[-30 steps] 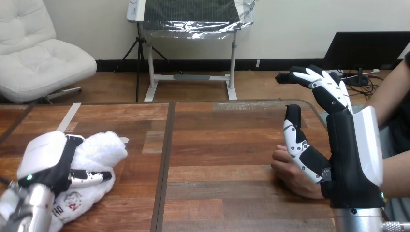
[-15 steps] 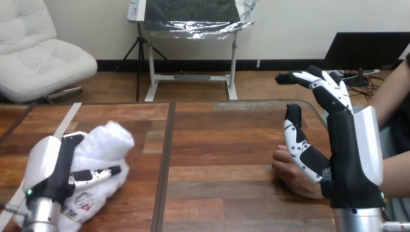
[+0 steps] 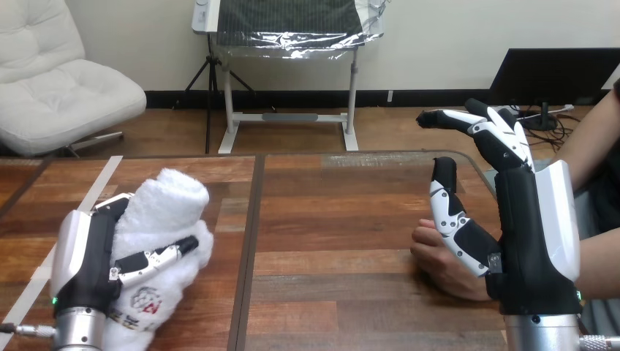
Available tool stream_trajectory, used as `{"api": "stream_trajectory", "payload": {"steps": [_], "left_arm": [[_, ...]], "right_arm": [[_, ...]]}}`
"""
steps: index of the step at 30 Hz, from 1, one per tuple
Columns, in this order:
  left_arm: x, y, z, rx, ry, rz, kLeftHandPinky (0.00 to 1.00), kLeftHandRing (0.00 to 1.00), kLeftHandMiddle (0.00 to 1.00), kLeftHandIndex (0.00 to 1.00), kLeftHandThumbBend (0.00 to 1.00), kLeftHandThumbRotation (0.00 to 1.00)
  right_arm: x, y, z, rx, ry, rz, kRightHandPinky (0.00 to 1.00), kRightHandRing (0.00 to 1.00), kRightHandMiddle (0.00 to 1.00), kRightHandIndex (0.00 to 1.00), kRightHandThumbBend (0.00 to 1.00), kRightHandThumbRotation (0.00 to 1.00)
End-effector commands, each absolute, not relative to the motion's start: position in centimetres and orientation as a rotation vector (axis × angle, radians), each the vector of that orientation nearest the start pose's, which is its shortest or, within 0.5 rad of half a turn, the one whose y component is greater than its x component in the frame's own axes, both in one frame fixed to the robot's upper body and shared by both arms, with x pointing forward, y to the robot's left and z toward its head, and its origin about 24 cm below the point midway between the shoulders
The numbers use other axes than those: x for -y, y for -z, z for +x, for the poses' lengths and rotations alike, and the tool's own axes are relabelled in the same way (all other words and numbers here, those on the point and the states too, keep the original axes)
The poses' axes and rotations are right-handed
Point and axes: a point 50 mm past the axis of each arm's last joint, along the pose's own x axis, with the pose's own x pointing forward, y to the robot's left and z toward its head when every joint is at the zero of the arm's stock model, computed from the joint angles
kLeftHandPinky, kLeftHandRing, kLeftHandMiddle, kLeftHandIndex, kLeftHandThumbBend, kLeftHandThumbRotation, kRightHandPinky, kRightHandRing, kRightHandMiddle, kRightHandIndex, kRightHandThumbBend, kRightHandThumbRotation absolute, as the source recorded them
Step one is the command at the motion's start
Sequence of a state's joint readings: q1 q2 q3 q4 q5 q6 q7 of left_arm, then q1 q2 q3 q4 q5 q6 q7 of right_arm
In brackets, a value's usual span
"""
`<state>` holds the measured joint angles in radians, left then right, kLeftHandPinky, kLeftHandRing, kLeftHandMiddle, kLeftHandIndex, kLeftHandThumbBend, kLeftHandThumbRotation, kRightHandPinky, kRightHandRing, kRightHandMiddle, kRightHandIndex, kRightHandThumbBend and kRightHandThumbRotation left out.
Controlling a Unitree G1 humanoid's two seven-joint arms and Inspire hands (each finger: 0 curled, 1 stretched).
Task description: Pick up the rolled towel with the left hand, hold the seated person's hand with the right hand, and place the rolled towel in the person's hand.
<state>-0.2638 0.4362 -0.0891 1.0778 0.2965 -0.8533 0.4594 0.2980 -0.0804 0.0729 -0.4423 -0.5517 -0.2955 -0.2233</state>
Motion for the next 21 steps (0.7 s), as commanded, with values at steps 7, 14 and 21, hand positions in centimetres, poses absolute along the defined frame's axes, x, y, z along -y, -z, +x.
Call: {"api": "stream_trajectory", "payload": {"steps": [7,14,21], "left_arm": [[-24.7,-0.7,27.0,0.237,-0.196,0.418,0.38,0.42,0.49,0.54,0.76,0.22],[-23.9,-0.7,27.3,0.234,-0.133,0.205,0.38,0.42,0.48,0.53,0.80,0.17],[-22.8,-0.6,27.7,0.228,-0.056,-0.010,0.36,0.41,0.47,0.51,0.87,0.12]], "right_arm": [[14.8,-12.9,19.2,0.620,0.168,-0.541,1.00,0.91,0.76,0.71,0.00,0.00],[14.8,-13.0,19.2,0.616,0.168,-0.542,1.00,0.91,0.76,0.71,0.00,0.00],[15.0,-13.0,19.4,0.620,0.159,-0.537,1.00,0.92,0.79,0.73,0.00,0.00]]}}
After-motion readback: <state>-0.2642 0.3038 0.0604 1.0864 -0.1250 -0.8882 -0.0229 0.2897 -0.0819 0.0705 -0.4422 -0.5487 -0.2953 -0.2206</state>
